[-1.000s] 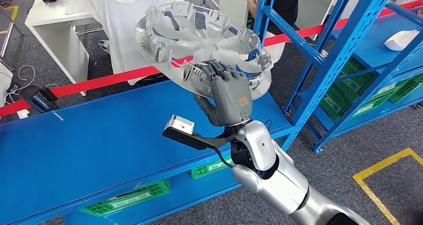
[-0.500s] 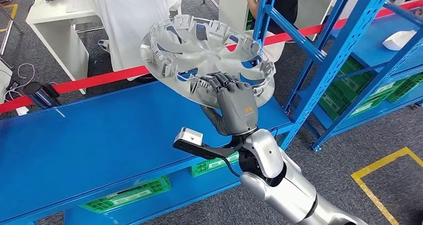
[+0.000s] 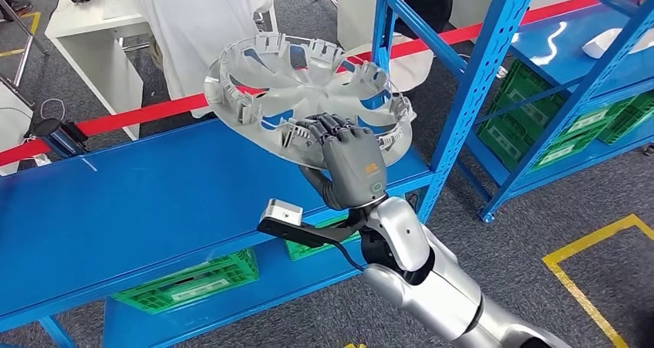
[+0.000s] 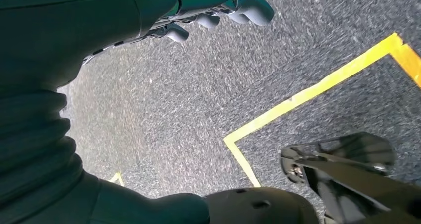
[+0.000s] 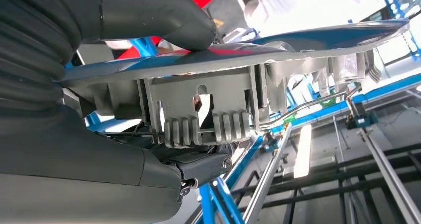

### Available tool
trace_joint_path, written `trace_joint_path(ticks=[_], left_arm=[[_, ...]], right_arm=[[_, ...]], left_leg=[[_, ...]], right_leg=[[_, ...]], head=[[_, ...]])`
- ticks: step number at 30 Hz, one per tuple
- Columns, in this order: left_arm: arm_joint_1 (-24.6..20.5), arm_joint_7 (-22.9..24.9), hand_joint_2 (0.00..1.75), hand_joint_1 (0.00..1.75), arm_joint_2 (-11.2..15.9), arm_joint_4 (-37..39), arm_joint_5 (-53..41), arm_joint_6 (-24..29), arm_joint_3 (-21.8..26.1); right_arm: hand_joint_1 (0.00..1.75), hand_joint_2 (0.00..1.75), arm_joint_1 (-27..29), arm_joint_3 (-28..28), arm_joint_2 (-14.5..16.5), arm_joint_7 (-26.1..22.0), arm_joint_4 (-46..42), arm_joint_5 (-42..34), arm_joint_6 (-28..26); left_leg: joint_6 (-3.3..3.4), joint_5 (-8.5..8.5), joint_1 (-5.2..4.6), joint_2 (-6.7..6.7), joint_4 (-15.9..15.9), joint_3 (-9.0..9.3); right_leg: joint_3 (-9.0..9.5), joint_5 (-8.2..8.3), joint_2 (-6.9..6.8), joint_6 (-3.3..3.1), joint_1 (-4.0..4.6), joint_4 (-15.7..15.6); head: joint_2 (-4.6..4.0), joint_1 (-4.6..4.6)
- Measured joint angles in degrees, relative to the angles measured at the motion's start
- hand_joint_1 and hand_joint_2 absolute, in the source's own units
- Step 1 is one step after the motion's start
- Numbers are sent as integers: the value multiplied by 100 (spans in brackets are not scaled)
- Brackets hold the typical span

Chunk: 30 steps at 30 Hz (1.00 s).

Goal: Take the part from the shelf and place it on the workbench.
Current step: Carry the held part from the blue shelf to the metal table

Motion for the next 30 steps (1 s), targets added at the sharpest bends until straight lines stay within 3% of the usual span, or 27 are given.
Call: trace_joint_path(ticks=[2, 3, 6, 7, 9, 11, 12, 13, 14, 16, 18, 19, 21, 22, 24, 26, 27, 28, 29, 30], left_arm=[[-17, -24, 175, 0, 8, -1, 23, 11, 12], [-22, -32, 175, 0, 9, -1, 28, 15, 17], [-20, -40, 175, 0, -1, 3, 35, 23, 28], [-17, -40, 175, 0, -5, 4, 35, 23, 31], [-16, -41, 175, 0, -7, 4, 34, 23, 32], [-15, -39, 175, 0, -2, 1, 33, 23, 33], [-11, -38, 175, 0, -2, 1, 33, 23, 33], [-7, -35, 175, 0, -2, 1, 33, 23, 34], [-4, -33, 175, 0, -4, 2, 33, 23, 34], [-3, -31, 175, 0, -11, 2, 33, 23, 34], [-3, -30, 175, 0, -17, 1, 33, 24, 35], [-2, -29, 175, 0, -17, 1, 33, 26, 37], [2, -20, 175, 0, -13, 1, 33, 31, 49], [4, -14, 175, 0, -9, 1, 33, 34, 58], [11, -4, 175, 0, -3, 1, 33, 39, 74], [8, -7, 175, 0, -4, 1, 33, 41, 78], [6, -8, 175, 0, -4, 1, 33, 41, 78], [5, -10, 175, 0, -4, 1, 33, 42, 78], [4, -10, 175, 0, -4, 1, 33, 44, 79], [3, -12, 175, 0, -4, 1, 33, 47, 79]], right_arm=[[175, 175, -57, 16, 61, -12, 53, -14, 13], [175, 175, -86, 25, 86, -20, 75, -19, 23], [175, 175, -149, 60, 144, -51, 128, -36, 65], [175, 175, -163, 73, 155, -57, 144, -42, 75], [175, 175, -189, 95, 162, -60, 178, -54, 84], [175, 175, -205, 113, 164, -60, 209, -62, 86], [175, 175, -205, 120, 165, -60, 225, -64, 86], [175, 175, -205, 125, 165, -60, 241, -65, 86], [175, 175, -205, 127, 165, -59, 256, -66, 86], [175, 175, -213, 127, 172, -57, 274, -67, 86], [175, 175, -228, 128, 197, -55, 278, -67, 92], [175, 175, -239, 130, 210, -54, 281, -66, 103], [175, 175, -253, 132, 231, -52, 293, -63, 150], [175, 175, -271, 134, 243, -54, 303, -65, 179], [175, 175, -322, 140, 272, -60, 327, -90, 229], [175, 175, -365, 144, 289, -68, 356, -123, 262], [175, 175, -370, 147, 291, -70, 375, -136, 273], [175, 175, -371, 150, 292, -73, 393, -146, 278], [175, 175, -371, 154, 292, -74, 414, -155, 280], [175, 175, -371, 158, 292, -74, 431, -162, 281]], left_leg=[[59, 109, -22, -1, -800, 542], [83, 111, -38, -4, -1063, 692], [171, 192, -60, 1, -1240, 694], [217, 248, -50, 13, -1258, 665], [300, 386, -23, 38, -1285, 557], [335, 513, -29, 44, -1270, 392], [337, 572, -32, 45, -1256, 304], [334, 627, -34, 46, -1236, 213], [326, 678, -35, 46, -1209, 120], [298, 766, -35, 44, -1136, -54], [244, 845, -45, 40, -1076, -161], [210, 891, -44, 39, -1069, -183], [135, 982, -36, 36, -1092, -204], [98, 949, -28, 33, -1069, -234], [20, 579, -10, 26, -771, -358], [-52, 25, 11, 26, -91, -536], [-81, -126, 21, 26, 256, -589], [-100, -136, 32, 27, 479, -576], [-114, -28, 45, 27, 525, -476], [-123, 134, 60, 27, 370, -278]], right_leg=[[-73, 89, 0, 44, 8, -2], [-86, 133, -4, 75, 8, -10], [-103, 253, -8, 180, -5, -55], [-133, 197, -2, 211, -6, -23], [-270, -234, 9, 256, -9, 354], [-452, -780, 12, 286, -12, 1076], [-494, -897, 12, 295, -12, 1381], [-461, -880, 12, 298, -11, 1532], [-330, -762, 12, 294, -10, 1486], [209, -534, 9, 260, -7, 847], [692, -559, 9, 216, 20, 132], [784, -609, 12, 196, 38, -40], [753, -538, 9, 140, 48, -97], [715, -483, 1, 98, 38, -113], [595, -340, -16, 14, 6, -141], [428, -201, -20, -11, 6, -134], [334, -129, -23, -2, 6, -127], [237, -59, -27, 11, 4, -117], [137, 9, -31, 28, 1, -103], [41, 72, -33, 49, -5, -87]], head=[[0, 5], [0, 8], [0, 7], [0, 10], [0, 27], [0, 42], [0, 43], [0, 43], [0, 43], [0, 44], [0, 42], [0, 46], [0, 60], [0, 63], [0, 47], [0, 32], [0, 31], [0, 31], [0, 31], [0, 31]])
